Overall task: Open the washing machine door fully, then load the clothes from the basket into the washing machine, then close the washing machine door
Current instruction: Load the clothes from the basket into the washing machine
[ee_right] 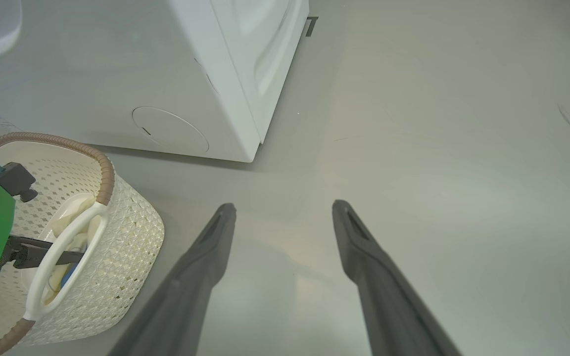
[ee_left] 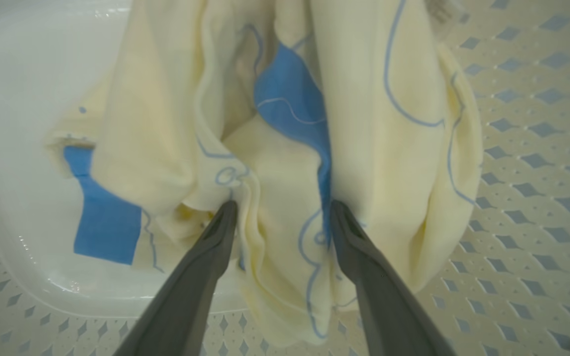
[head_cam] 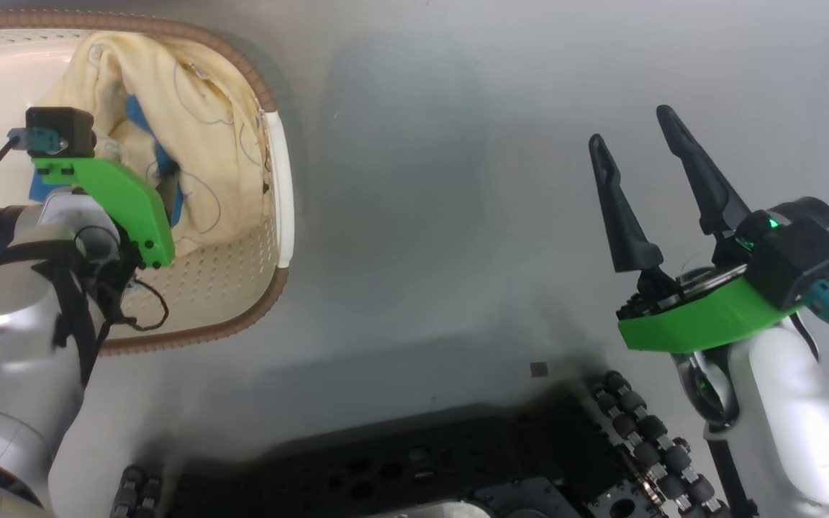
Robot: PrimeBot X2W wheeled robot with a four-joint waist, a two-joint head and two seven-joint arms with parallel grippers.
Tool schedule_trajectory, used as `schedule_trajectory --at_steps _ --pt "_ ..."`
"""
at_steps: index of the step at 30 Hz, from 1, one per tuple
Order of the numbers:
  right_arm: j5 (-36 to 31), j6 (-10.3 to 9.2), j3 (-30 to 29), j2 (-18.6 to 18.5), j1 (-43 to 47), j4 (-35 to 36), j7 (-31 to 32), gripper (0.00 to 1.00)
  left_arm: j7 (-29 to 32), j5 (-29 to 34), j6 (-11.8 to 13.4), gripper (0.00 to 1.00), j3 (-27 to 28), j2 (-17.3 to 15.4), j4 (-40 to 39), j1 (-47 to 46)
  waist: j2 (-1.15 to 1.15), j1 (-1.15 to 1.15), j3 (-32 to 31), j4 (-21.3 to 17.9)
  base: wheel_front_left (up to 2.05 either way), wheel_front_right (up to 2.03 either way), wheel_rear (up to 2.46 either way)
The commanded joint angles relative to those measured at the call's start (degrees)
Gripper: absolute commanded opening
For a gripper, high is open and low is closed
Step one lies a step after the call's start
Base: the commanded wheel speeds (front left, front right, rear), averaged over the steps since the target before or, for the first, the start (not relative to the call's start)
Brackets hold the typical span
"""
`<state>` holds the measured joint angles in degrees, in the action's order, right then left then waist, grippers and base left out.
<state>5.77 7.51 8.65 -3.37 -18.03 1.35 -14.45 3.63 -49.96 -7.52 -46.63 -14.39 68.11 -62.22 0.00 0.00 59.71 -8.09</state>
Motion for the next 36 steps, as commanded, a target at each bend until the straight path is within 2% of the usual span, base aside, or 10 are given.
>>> schedule_trajectory --at_steps 1,7,8,9,10,16,25,36 --pt "-0.15 -0.02 1.51 0.31 2.09 1.72 -0.54 1.00 0.21 -0.47 0.04 1.00 0.51 -1.65 0.21 0.61 0.00 0.00 0.18 0.21 0.00 0.00 0.00" --pt "-0.25 -0.02 1.98 0.33 2.58 2.67 -0.54 1.00 0.61 -1.30 0.04 1.00 -0.67 -0.49 1.31 -0.99 0.00 0.00 0.64 0.16 0.00 0.00 0.00" --pt "-0.26 -0.02 1.99 0.31 2.61 2.76 -0.54 1.00 0.59 -1.38 0.03 0.98 -0.91 -0.31 1.39 -1.21 0.00 0.00 0.66 0.12 0.00 0.00 0.00" --pt "-0.28 -0.02 1.98 0.28 2.65 2.85 -0.54 1.00 0.30 -1.46 0.03 0.29 -1.07 -0.17 1.51 -1.47 0.00 0.00 0.65 0.12 0.00 0.00 0.00" --pt "-0.29 -0.02 1.95 0.25 2.69 2.92 -0.54 1.00 0.02 -1.56 0.03 0.00 -1.20 -0.02 1.66 -1.64 0.00 0.00 0.64 0.12 0.00 0.00 0.00" --pt "-0.25 -0.02 2.01 0.12 2.38 2.94 -0.54 1.00 -0.62 -2.48 0.03 0.00 -2.39 0.31 1.52 -2.00 0.00 0.00 0.52 0.29 0.00 0.00 0.00" --pt "-0.29 -0.02 1.30 -0.12 0.35 2.17 -0.54 1.00 -6.22 -3.88 0.03 0.00 -3.55 0.01 -0.74 -2.09 0.00 0.00 -1.11 1.56 0.00 0.00 0.00" --pt "0.09 -0.02 0.04 -1.42 0.02 -0.82 -0.54 1.00 -16.86 -6.41 0.03 0.00 -6.01 0.63 -3.07 3.11 0.00 0.00 -10.73 4.73 0.00 0.00 0.00"
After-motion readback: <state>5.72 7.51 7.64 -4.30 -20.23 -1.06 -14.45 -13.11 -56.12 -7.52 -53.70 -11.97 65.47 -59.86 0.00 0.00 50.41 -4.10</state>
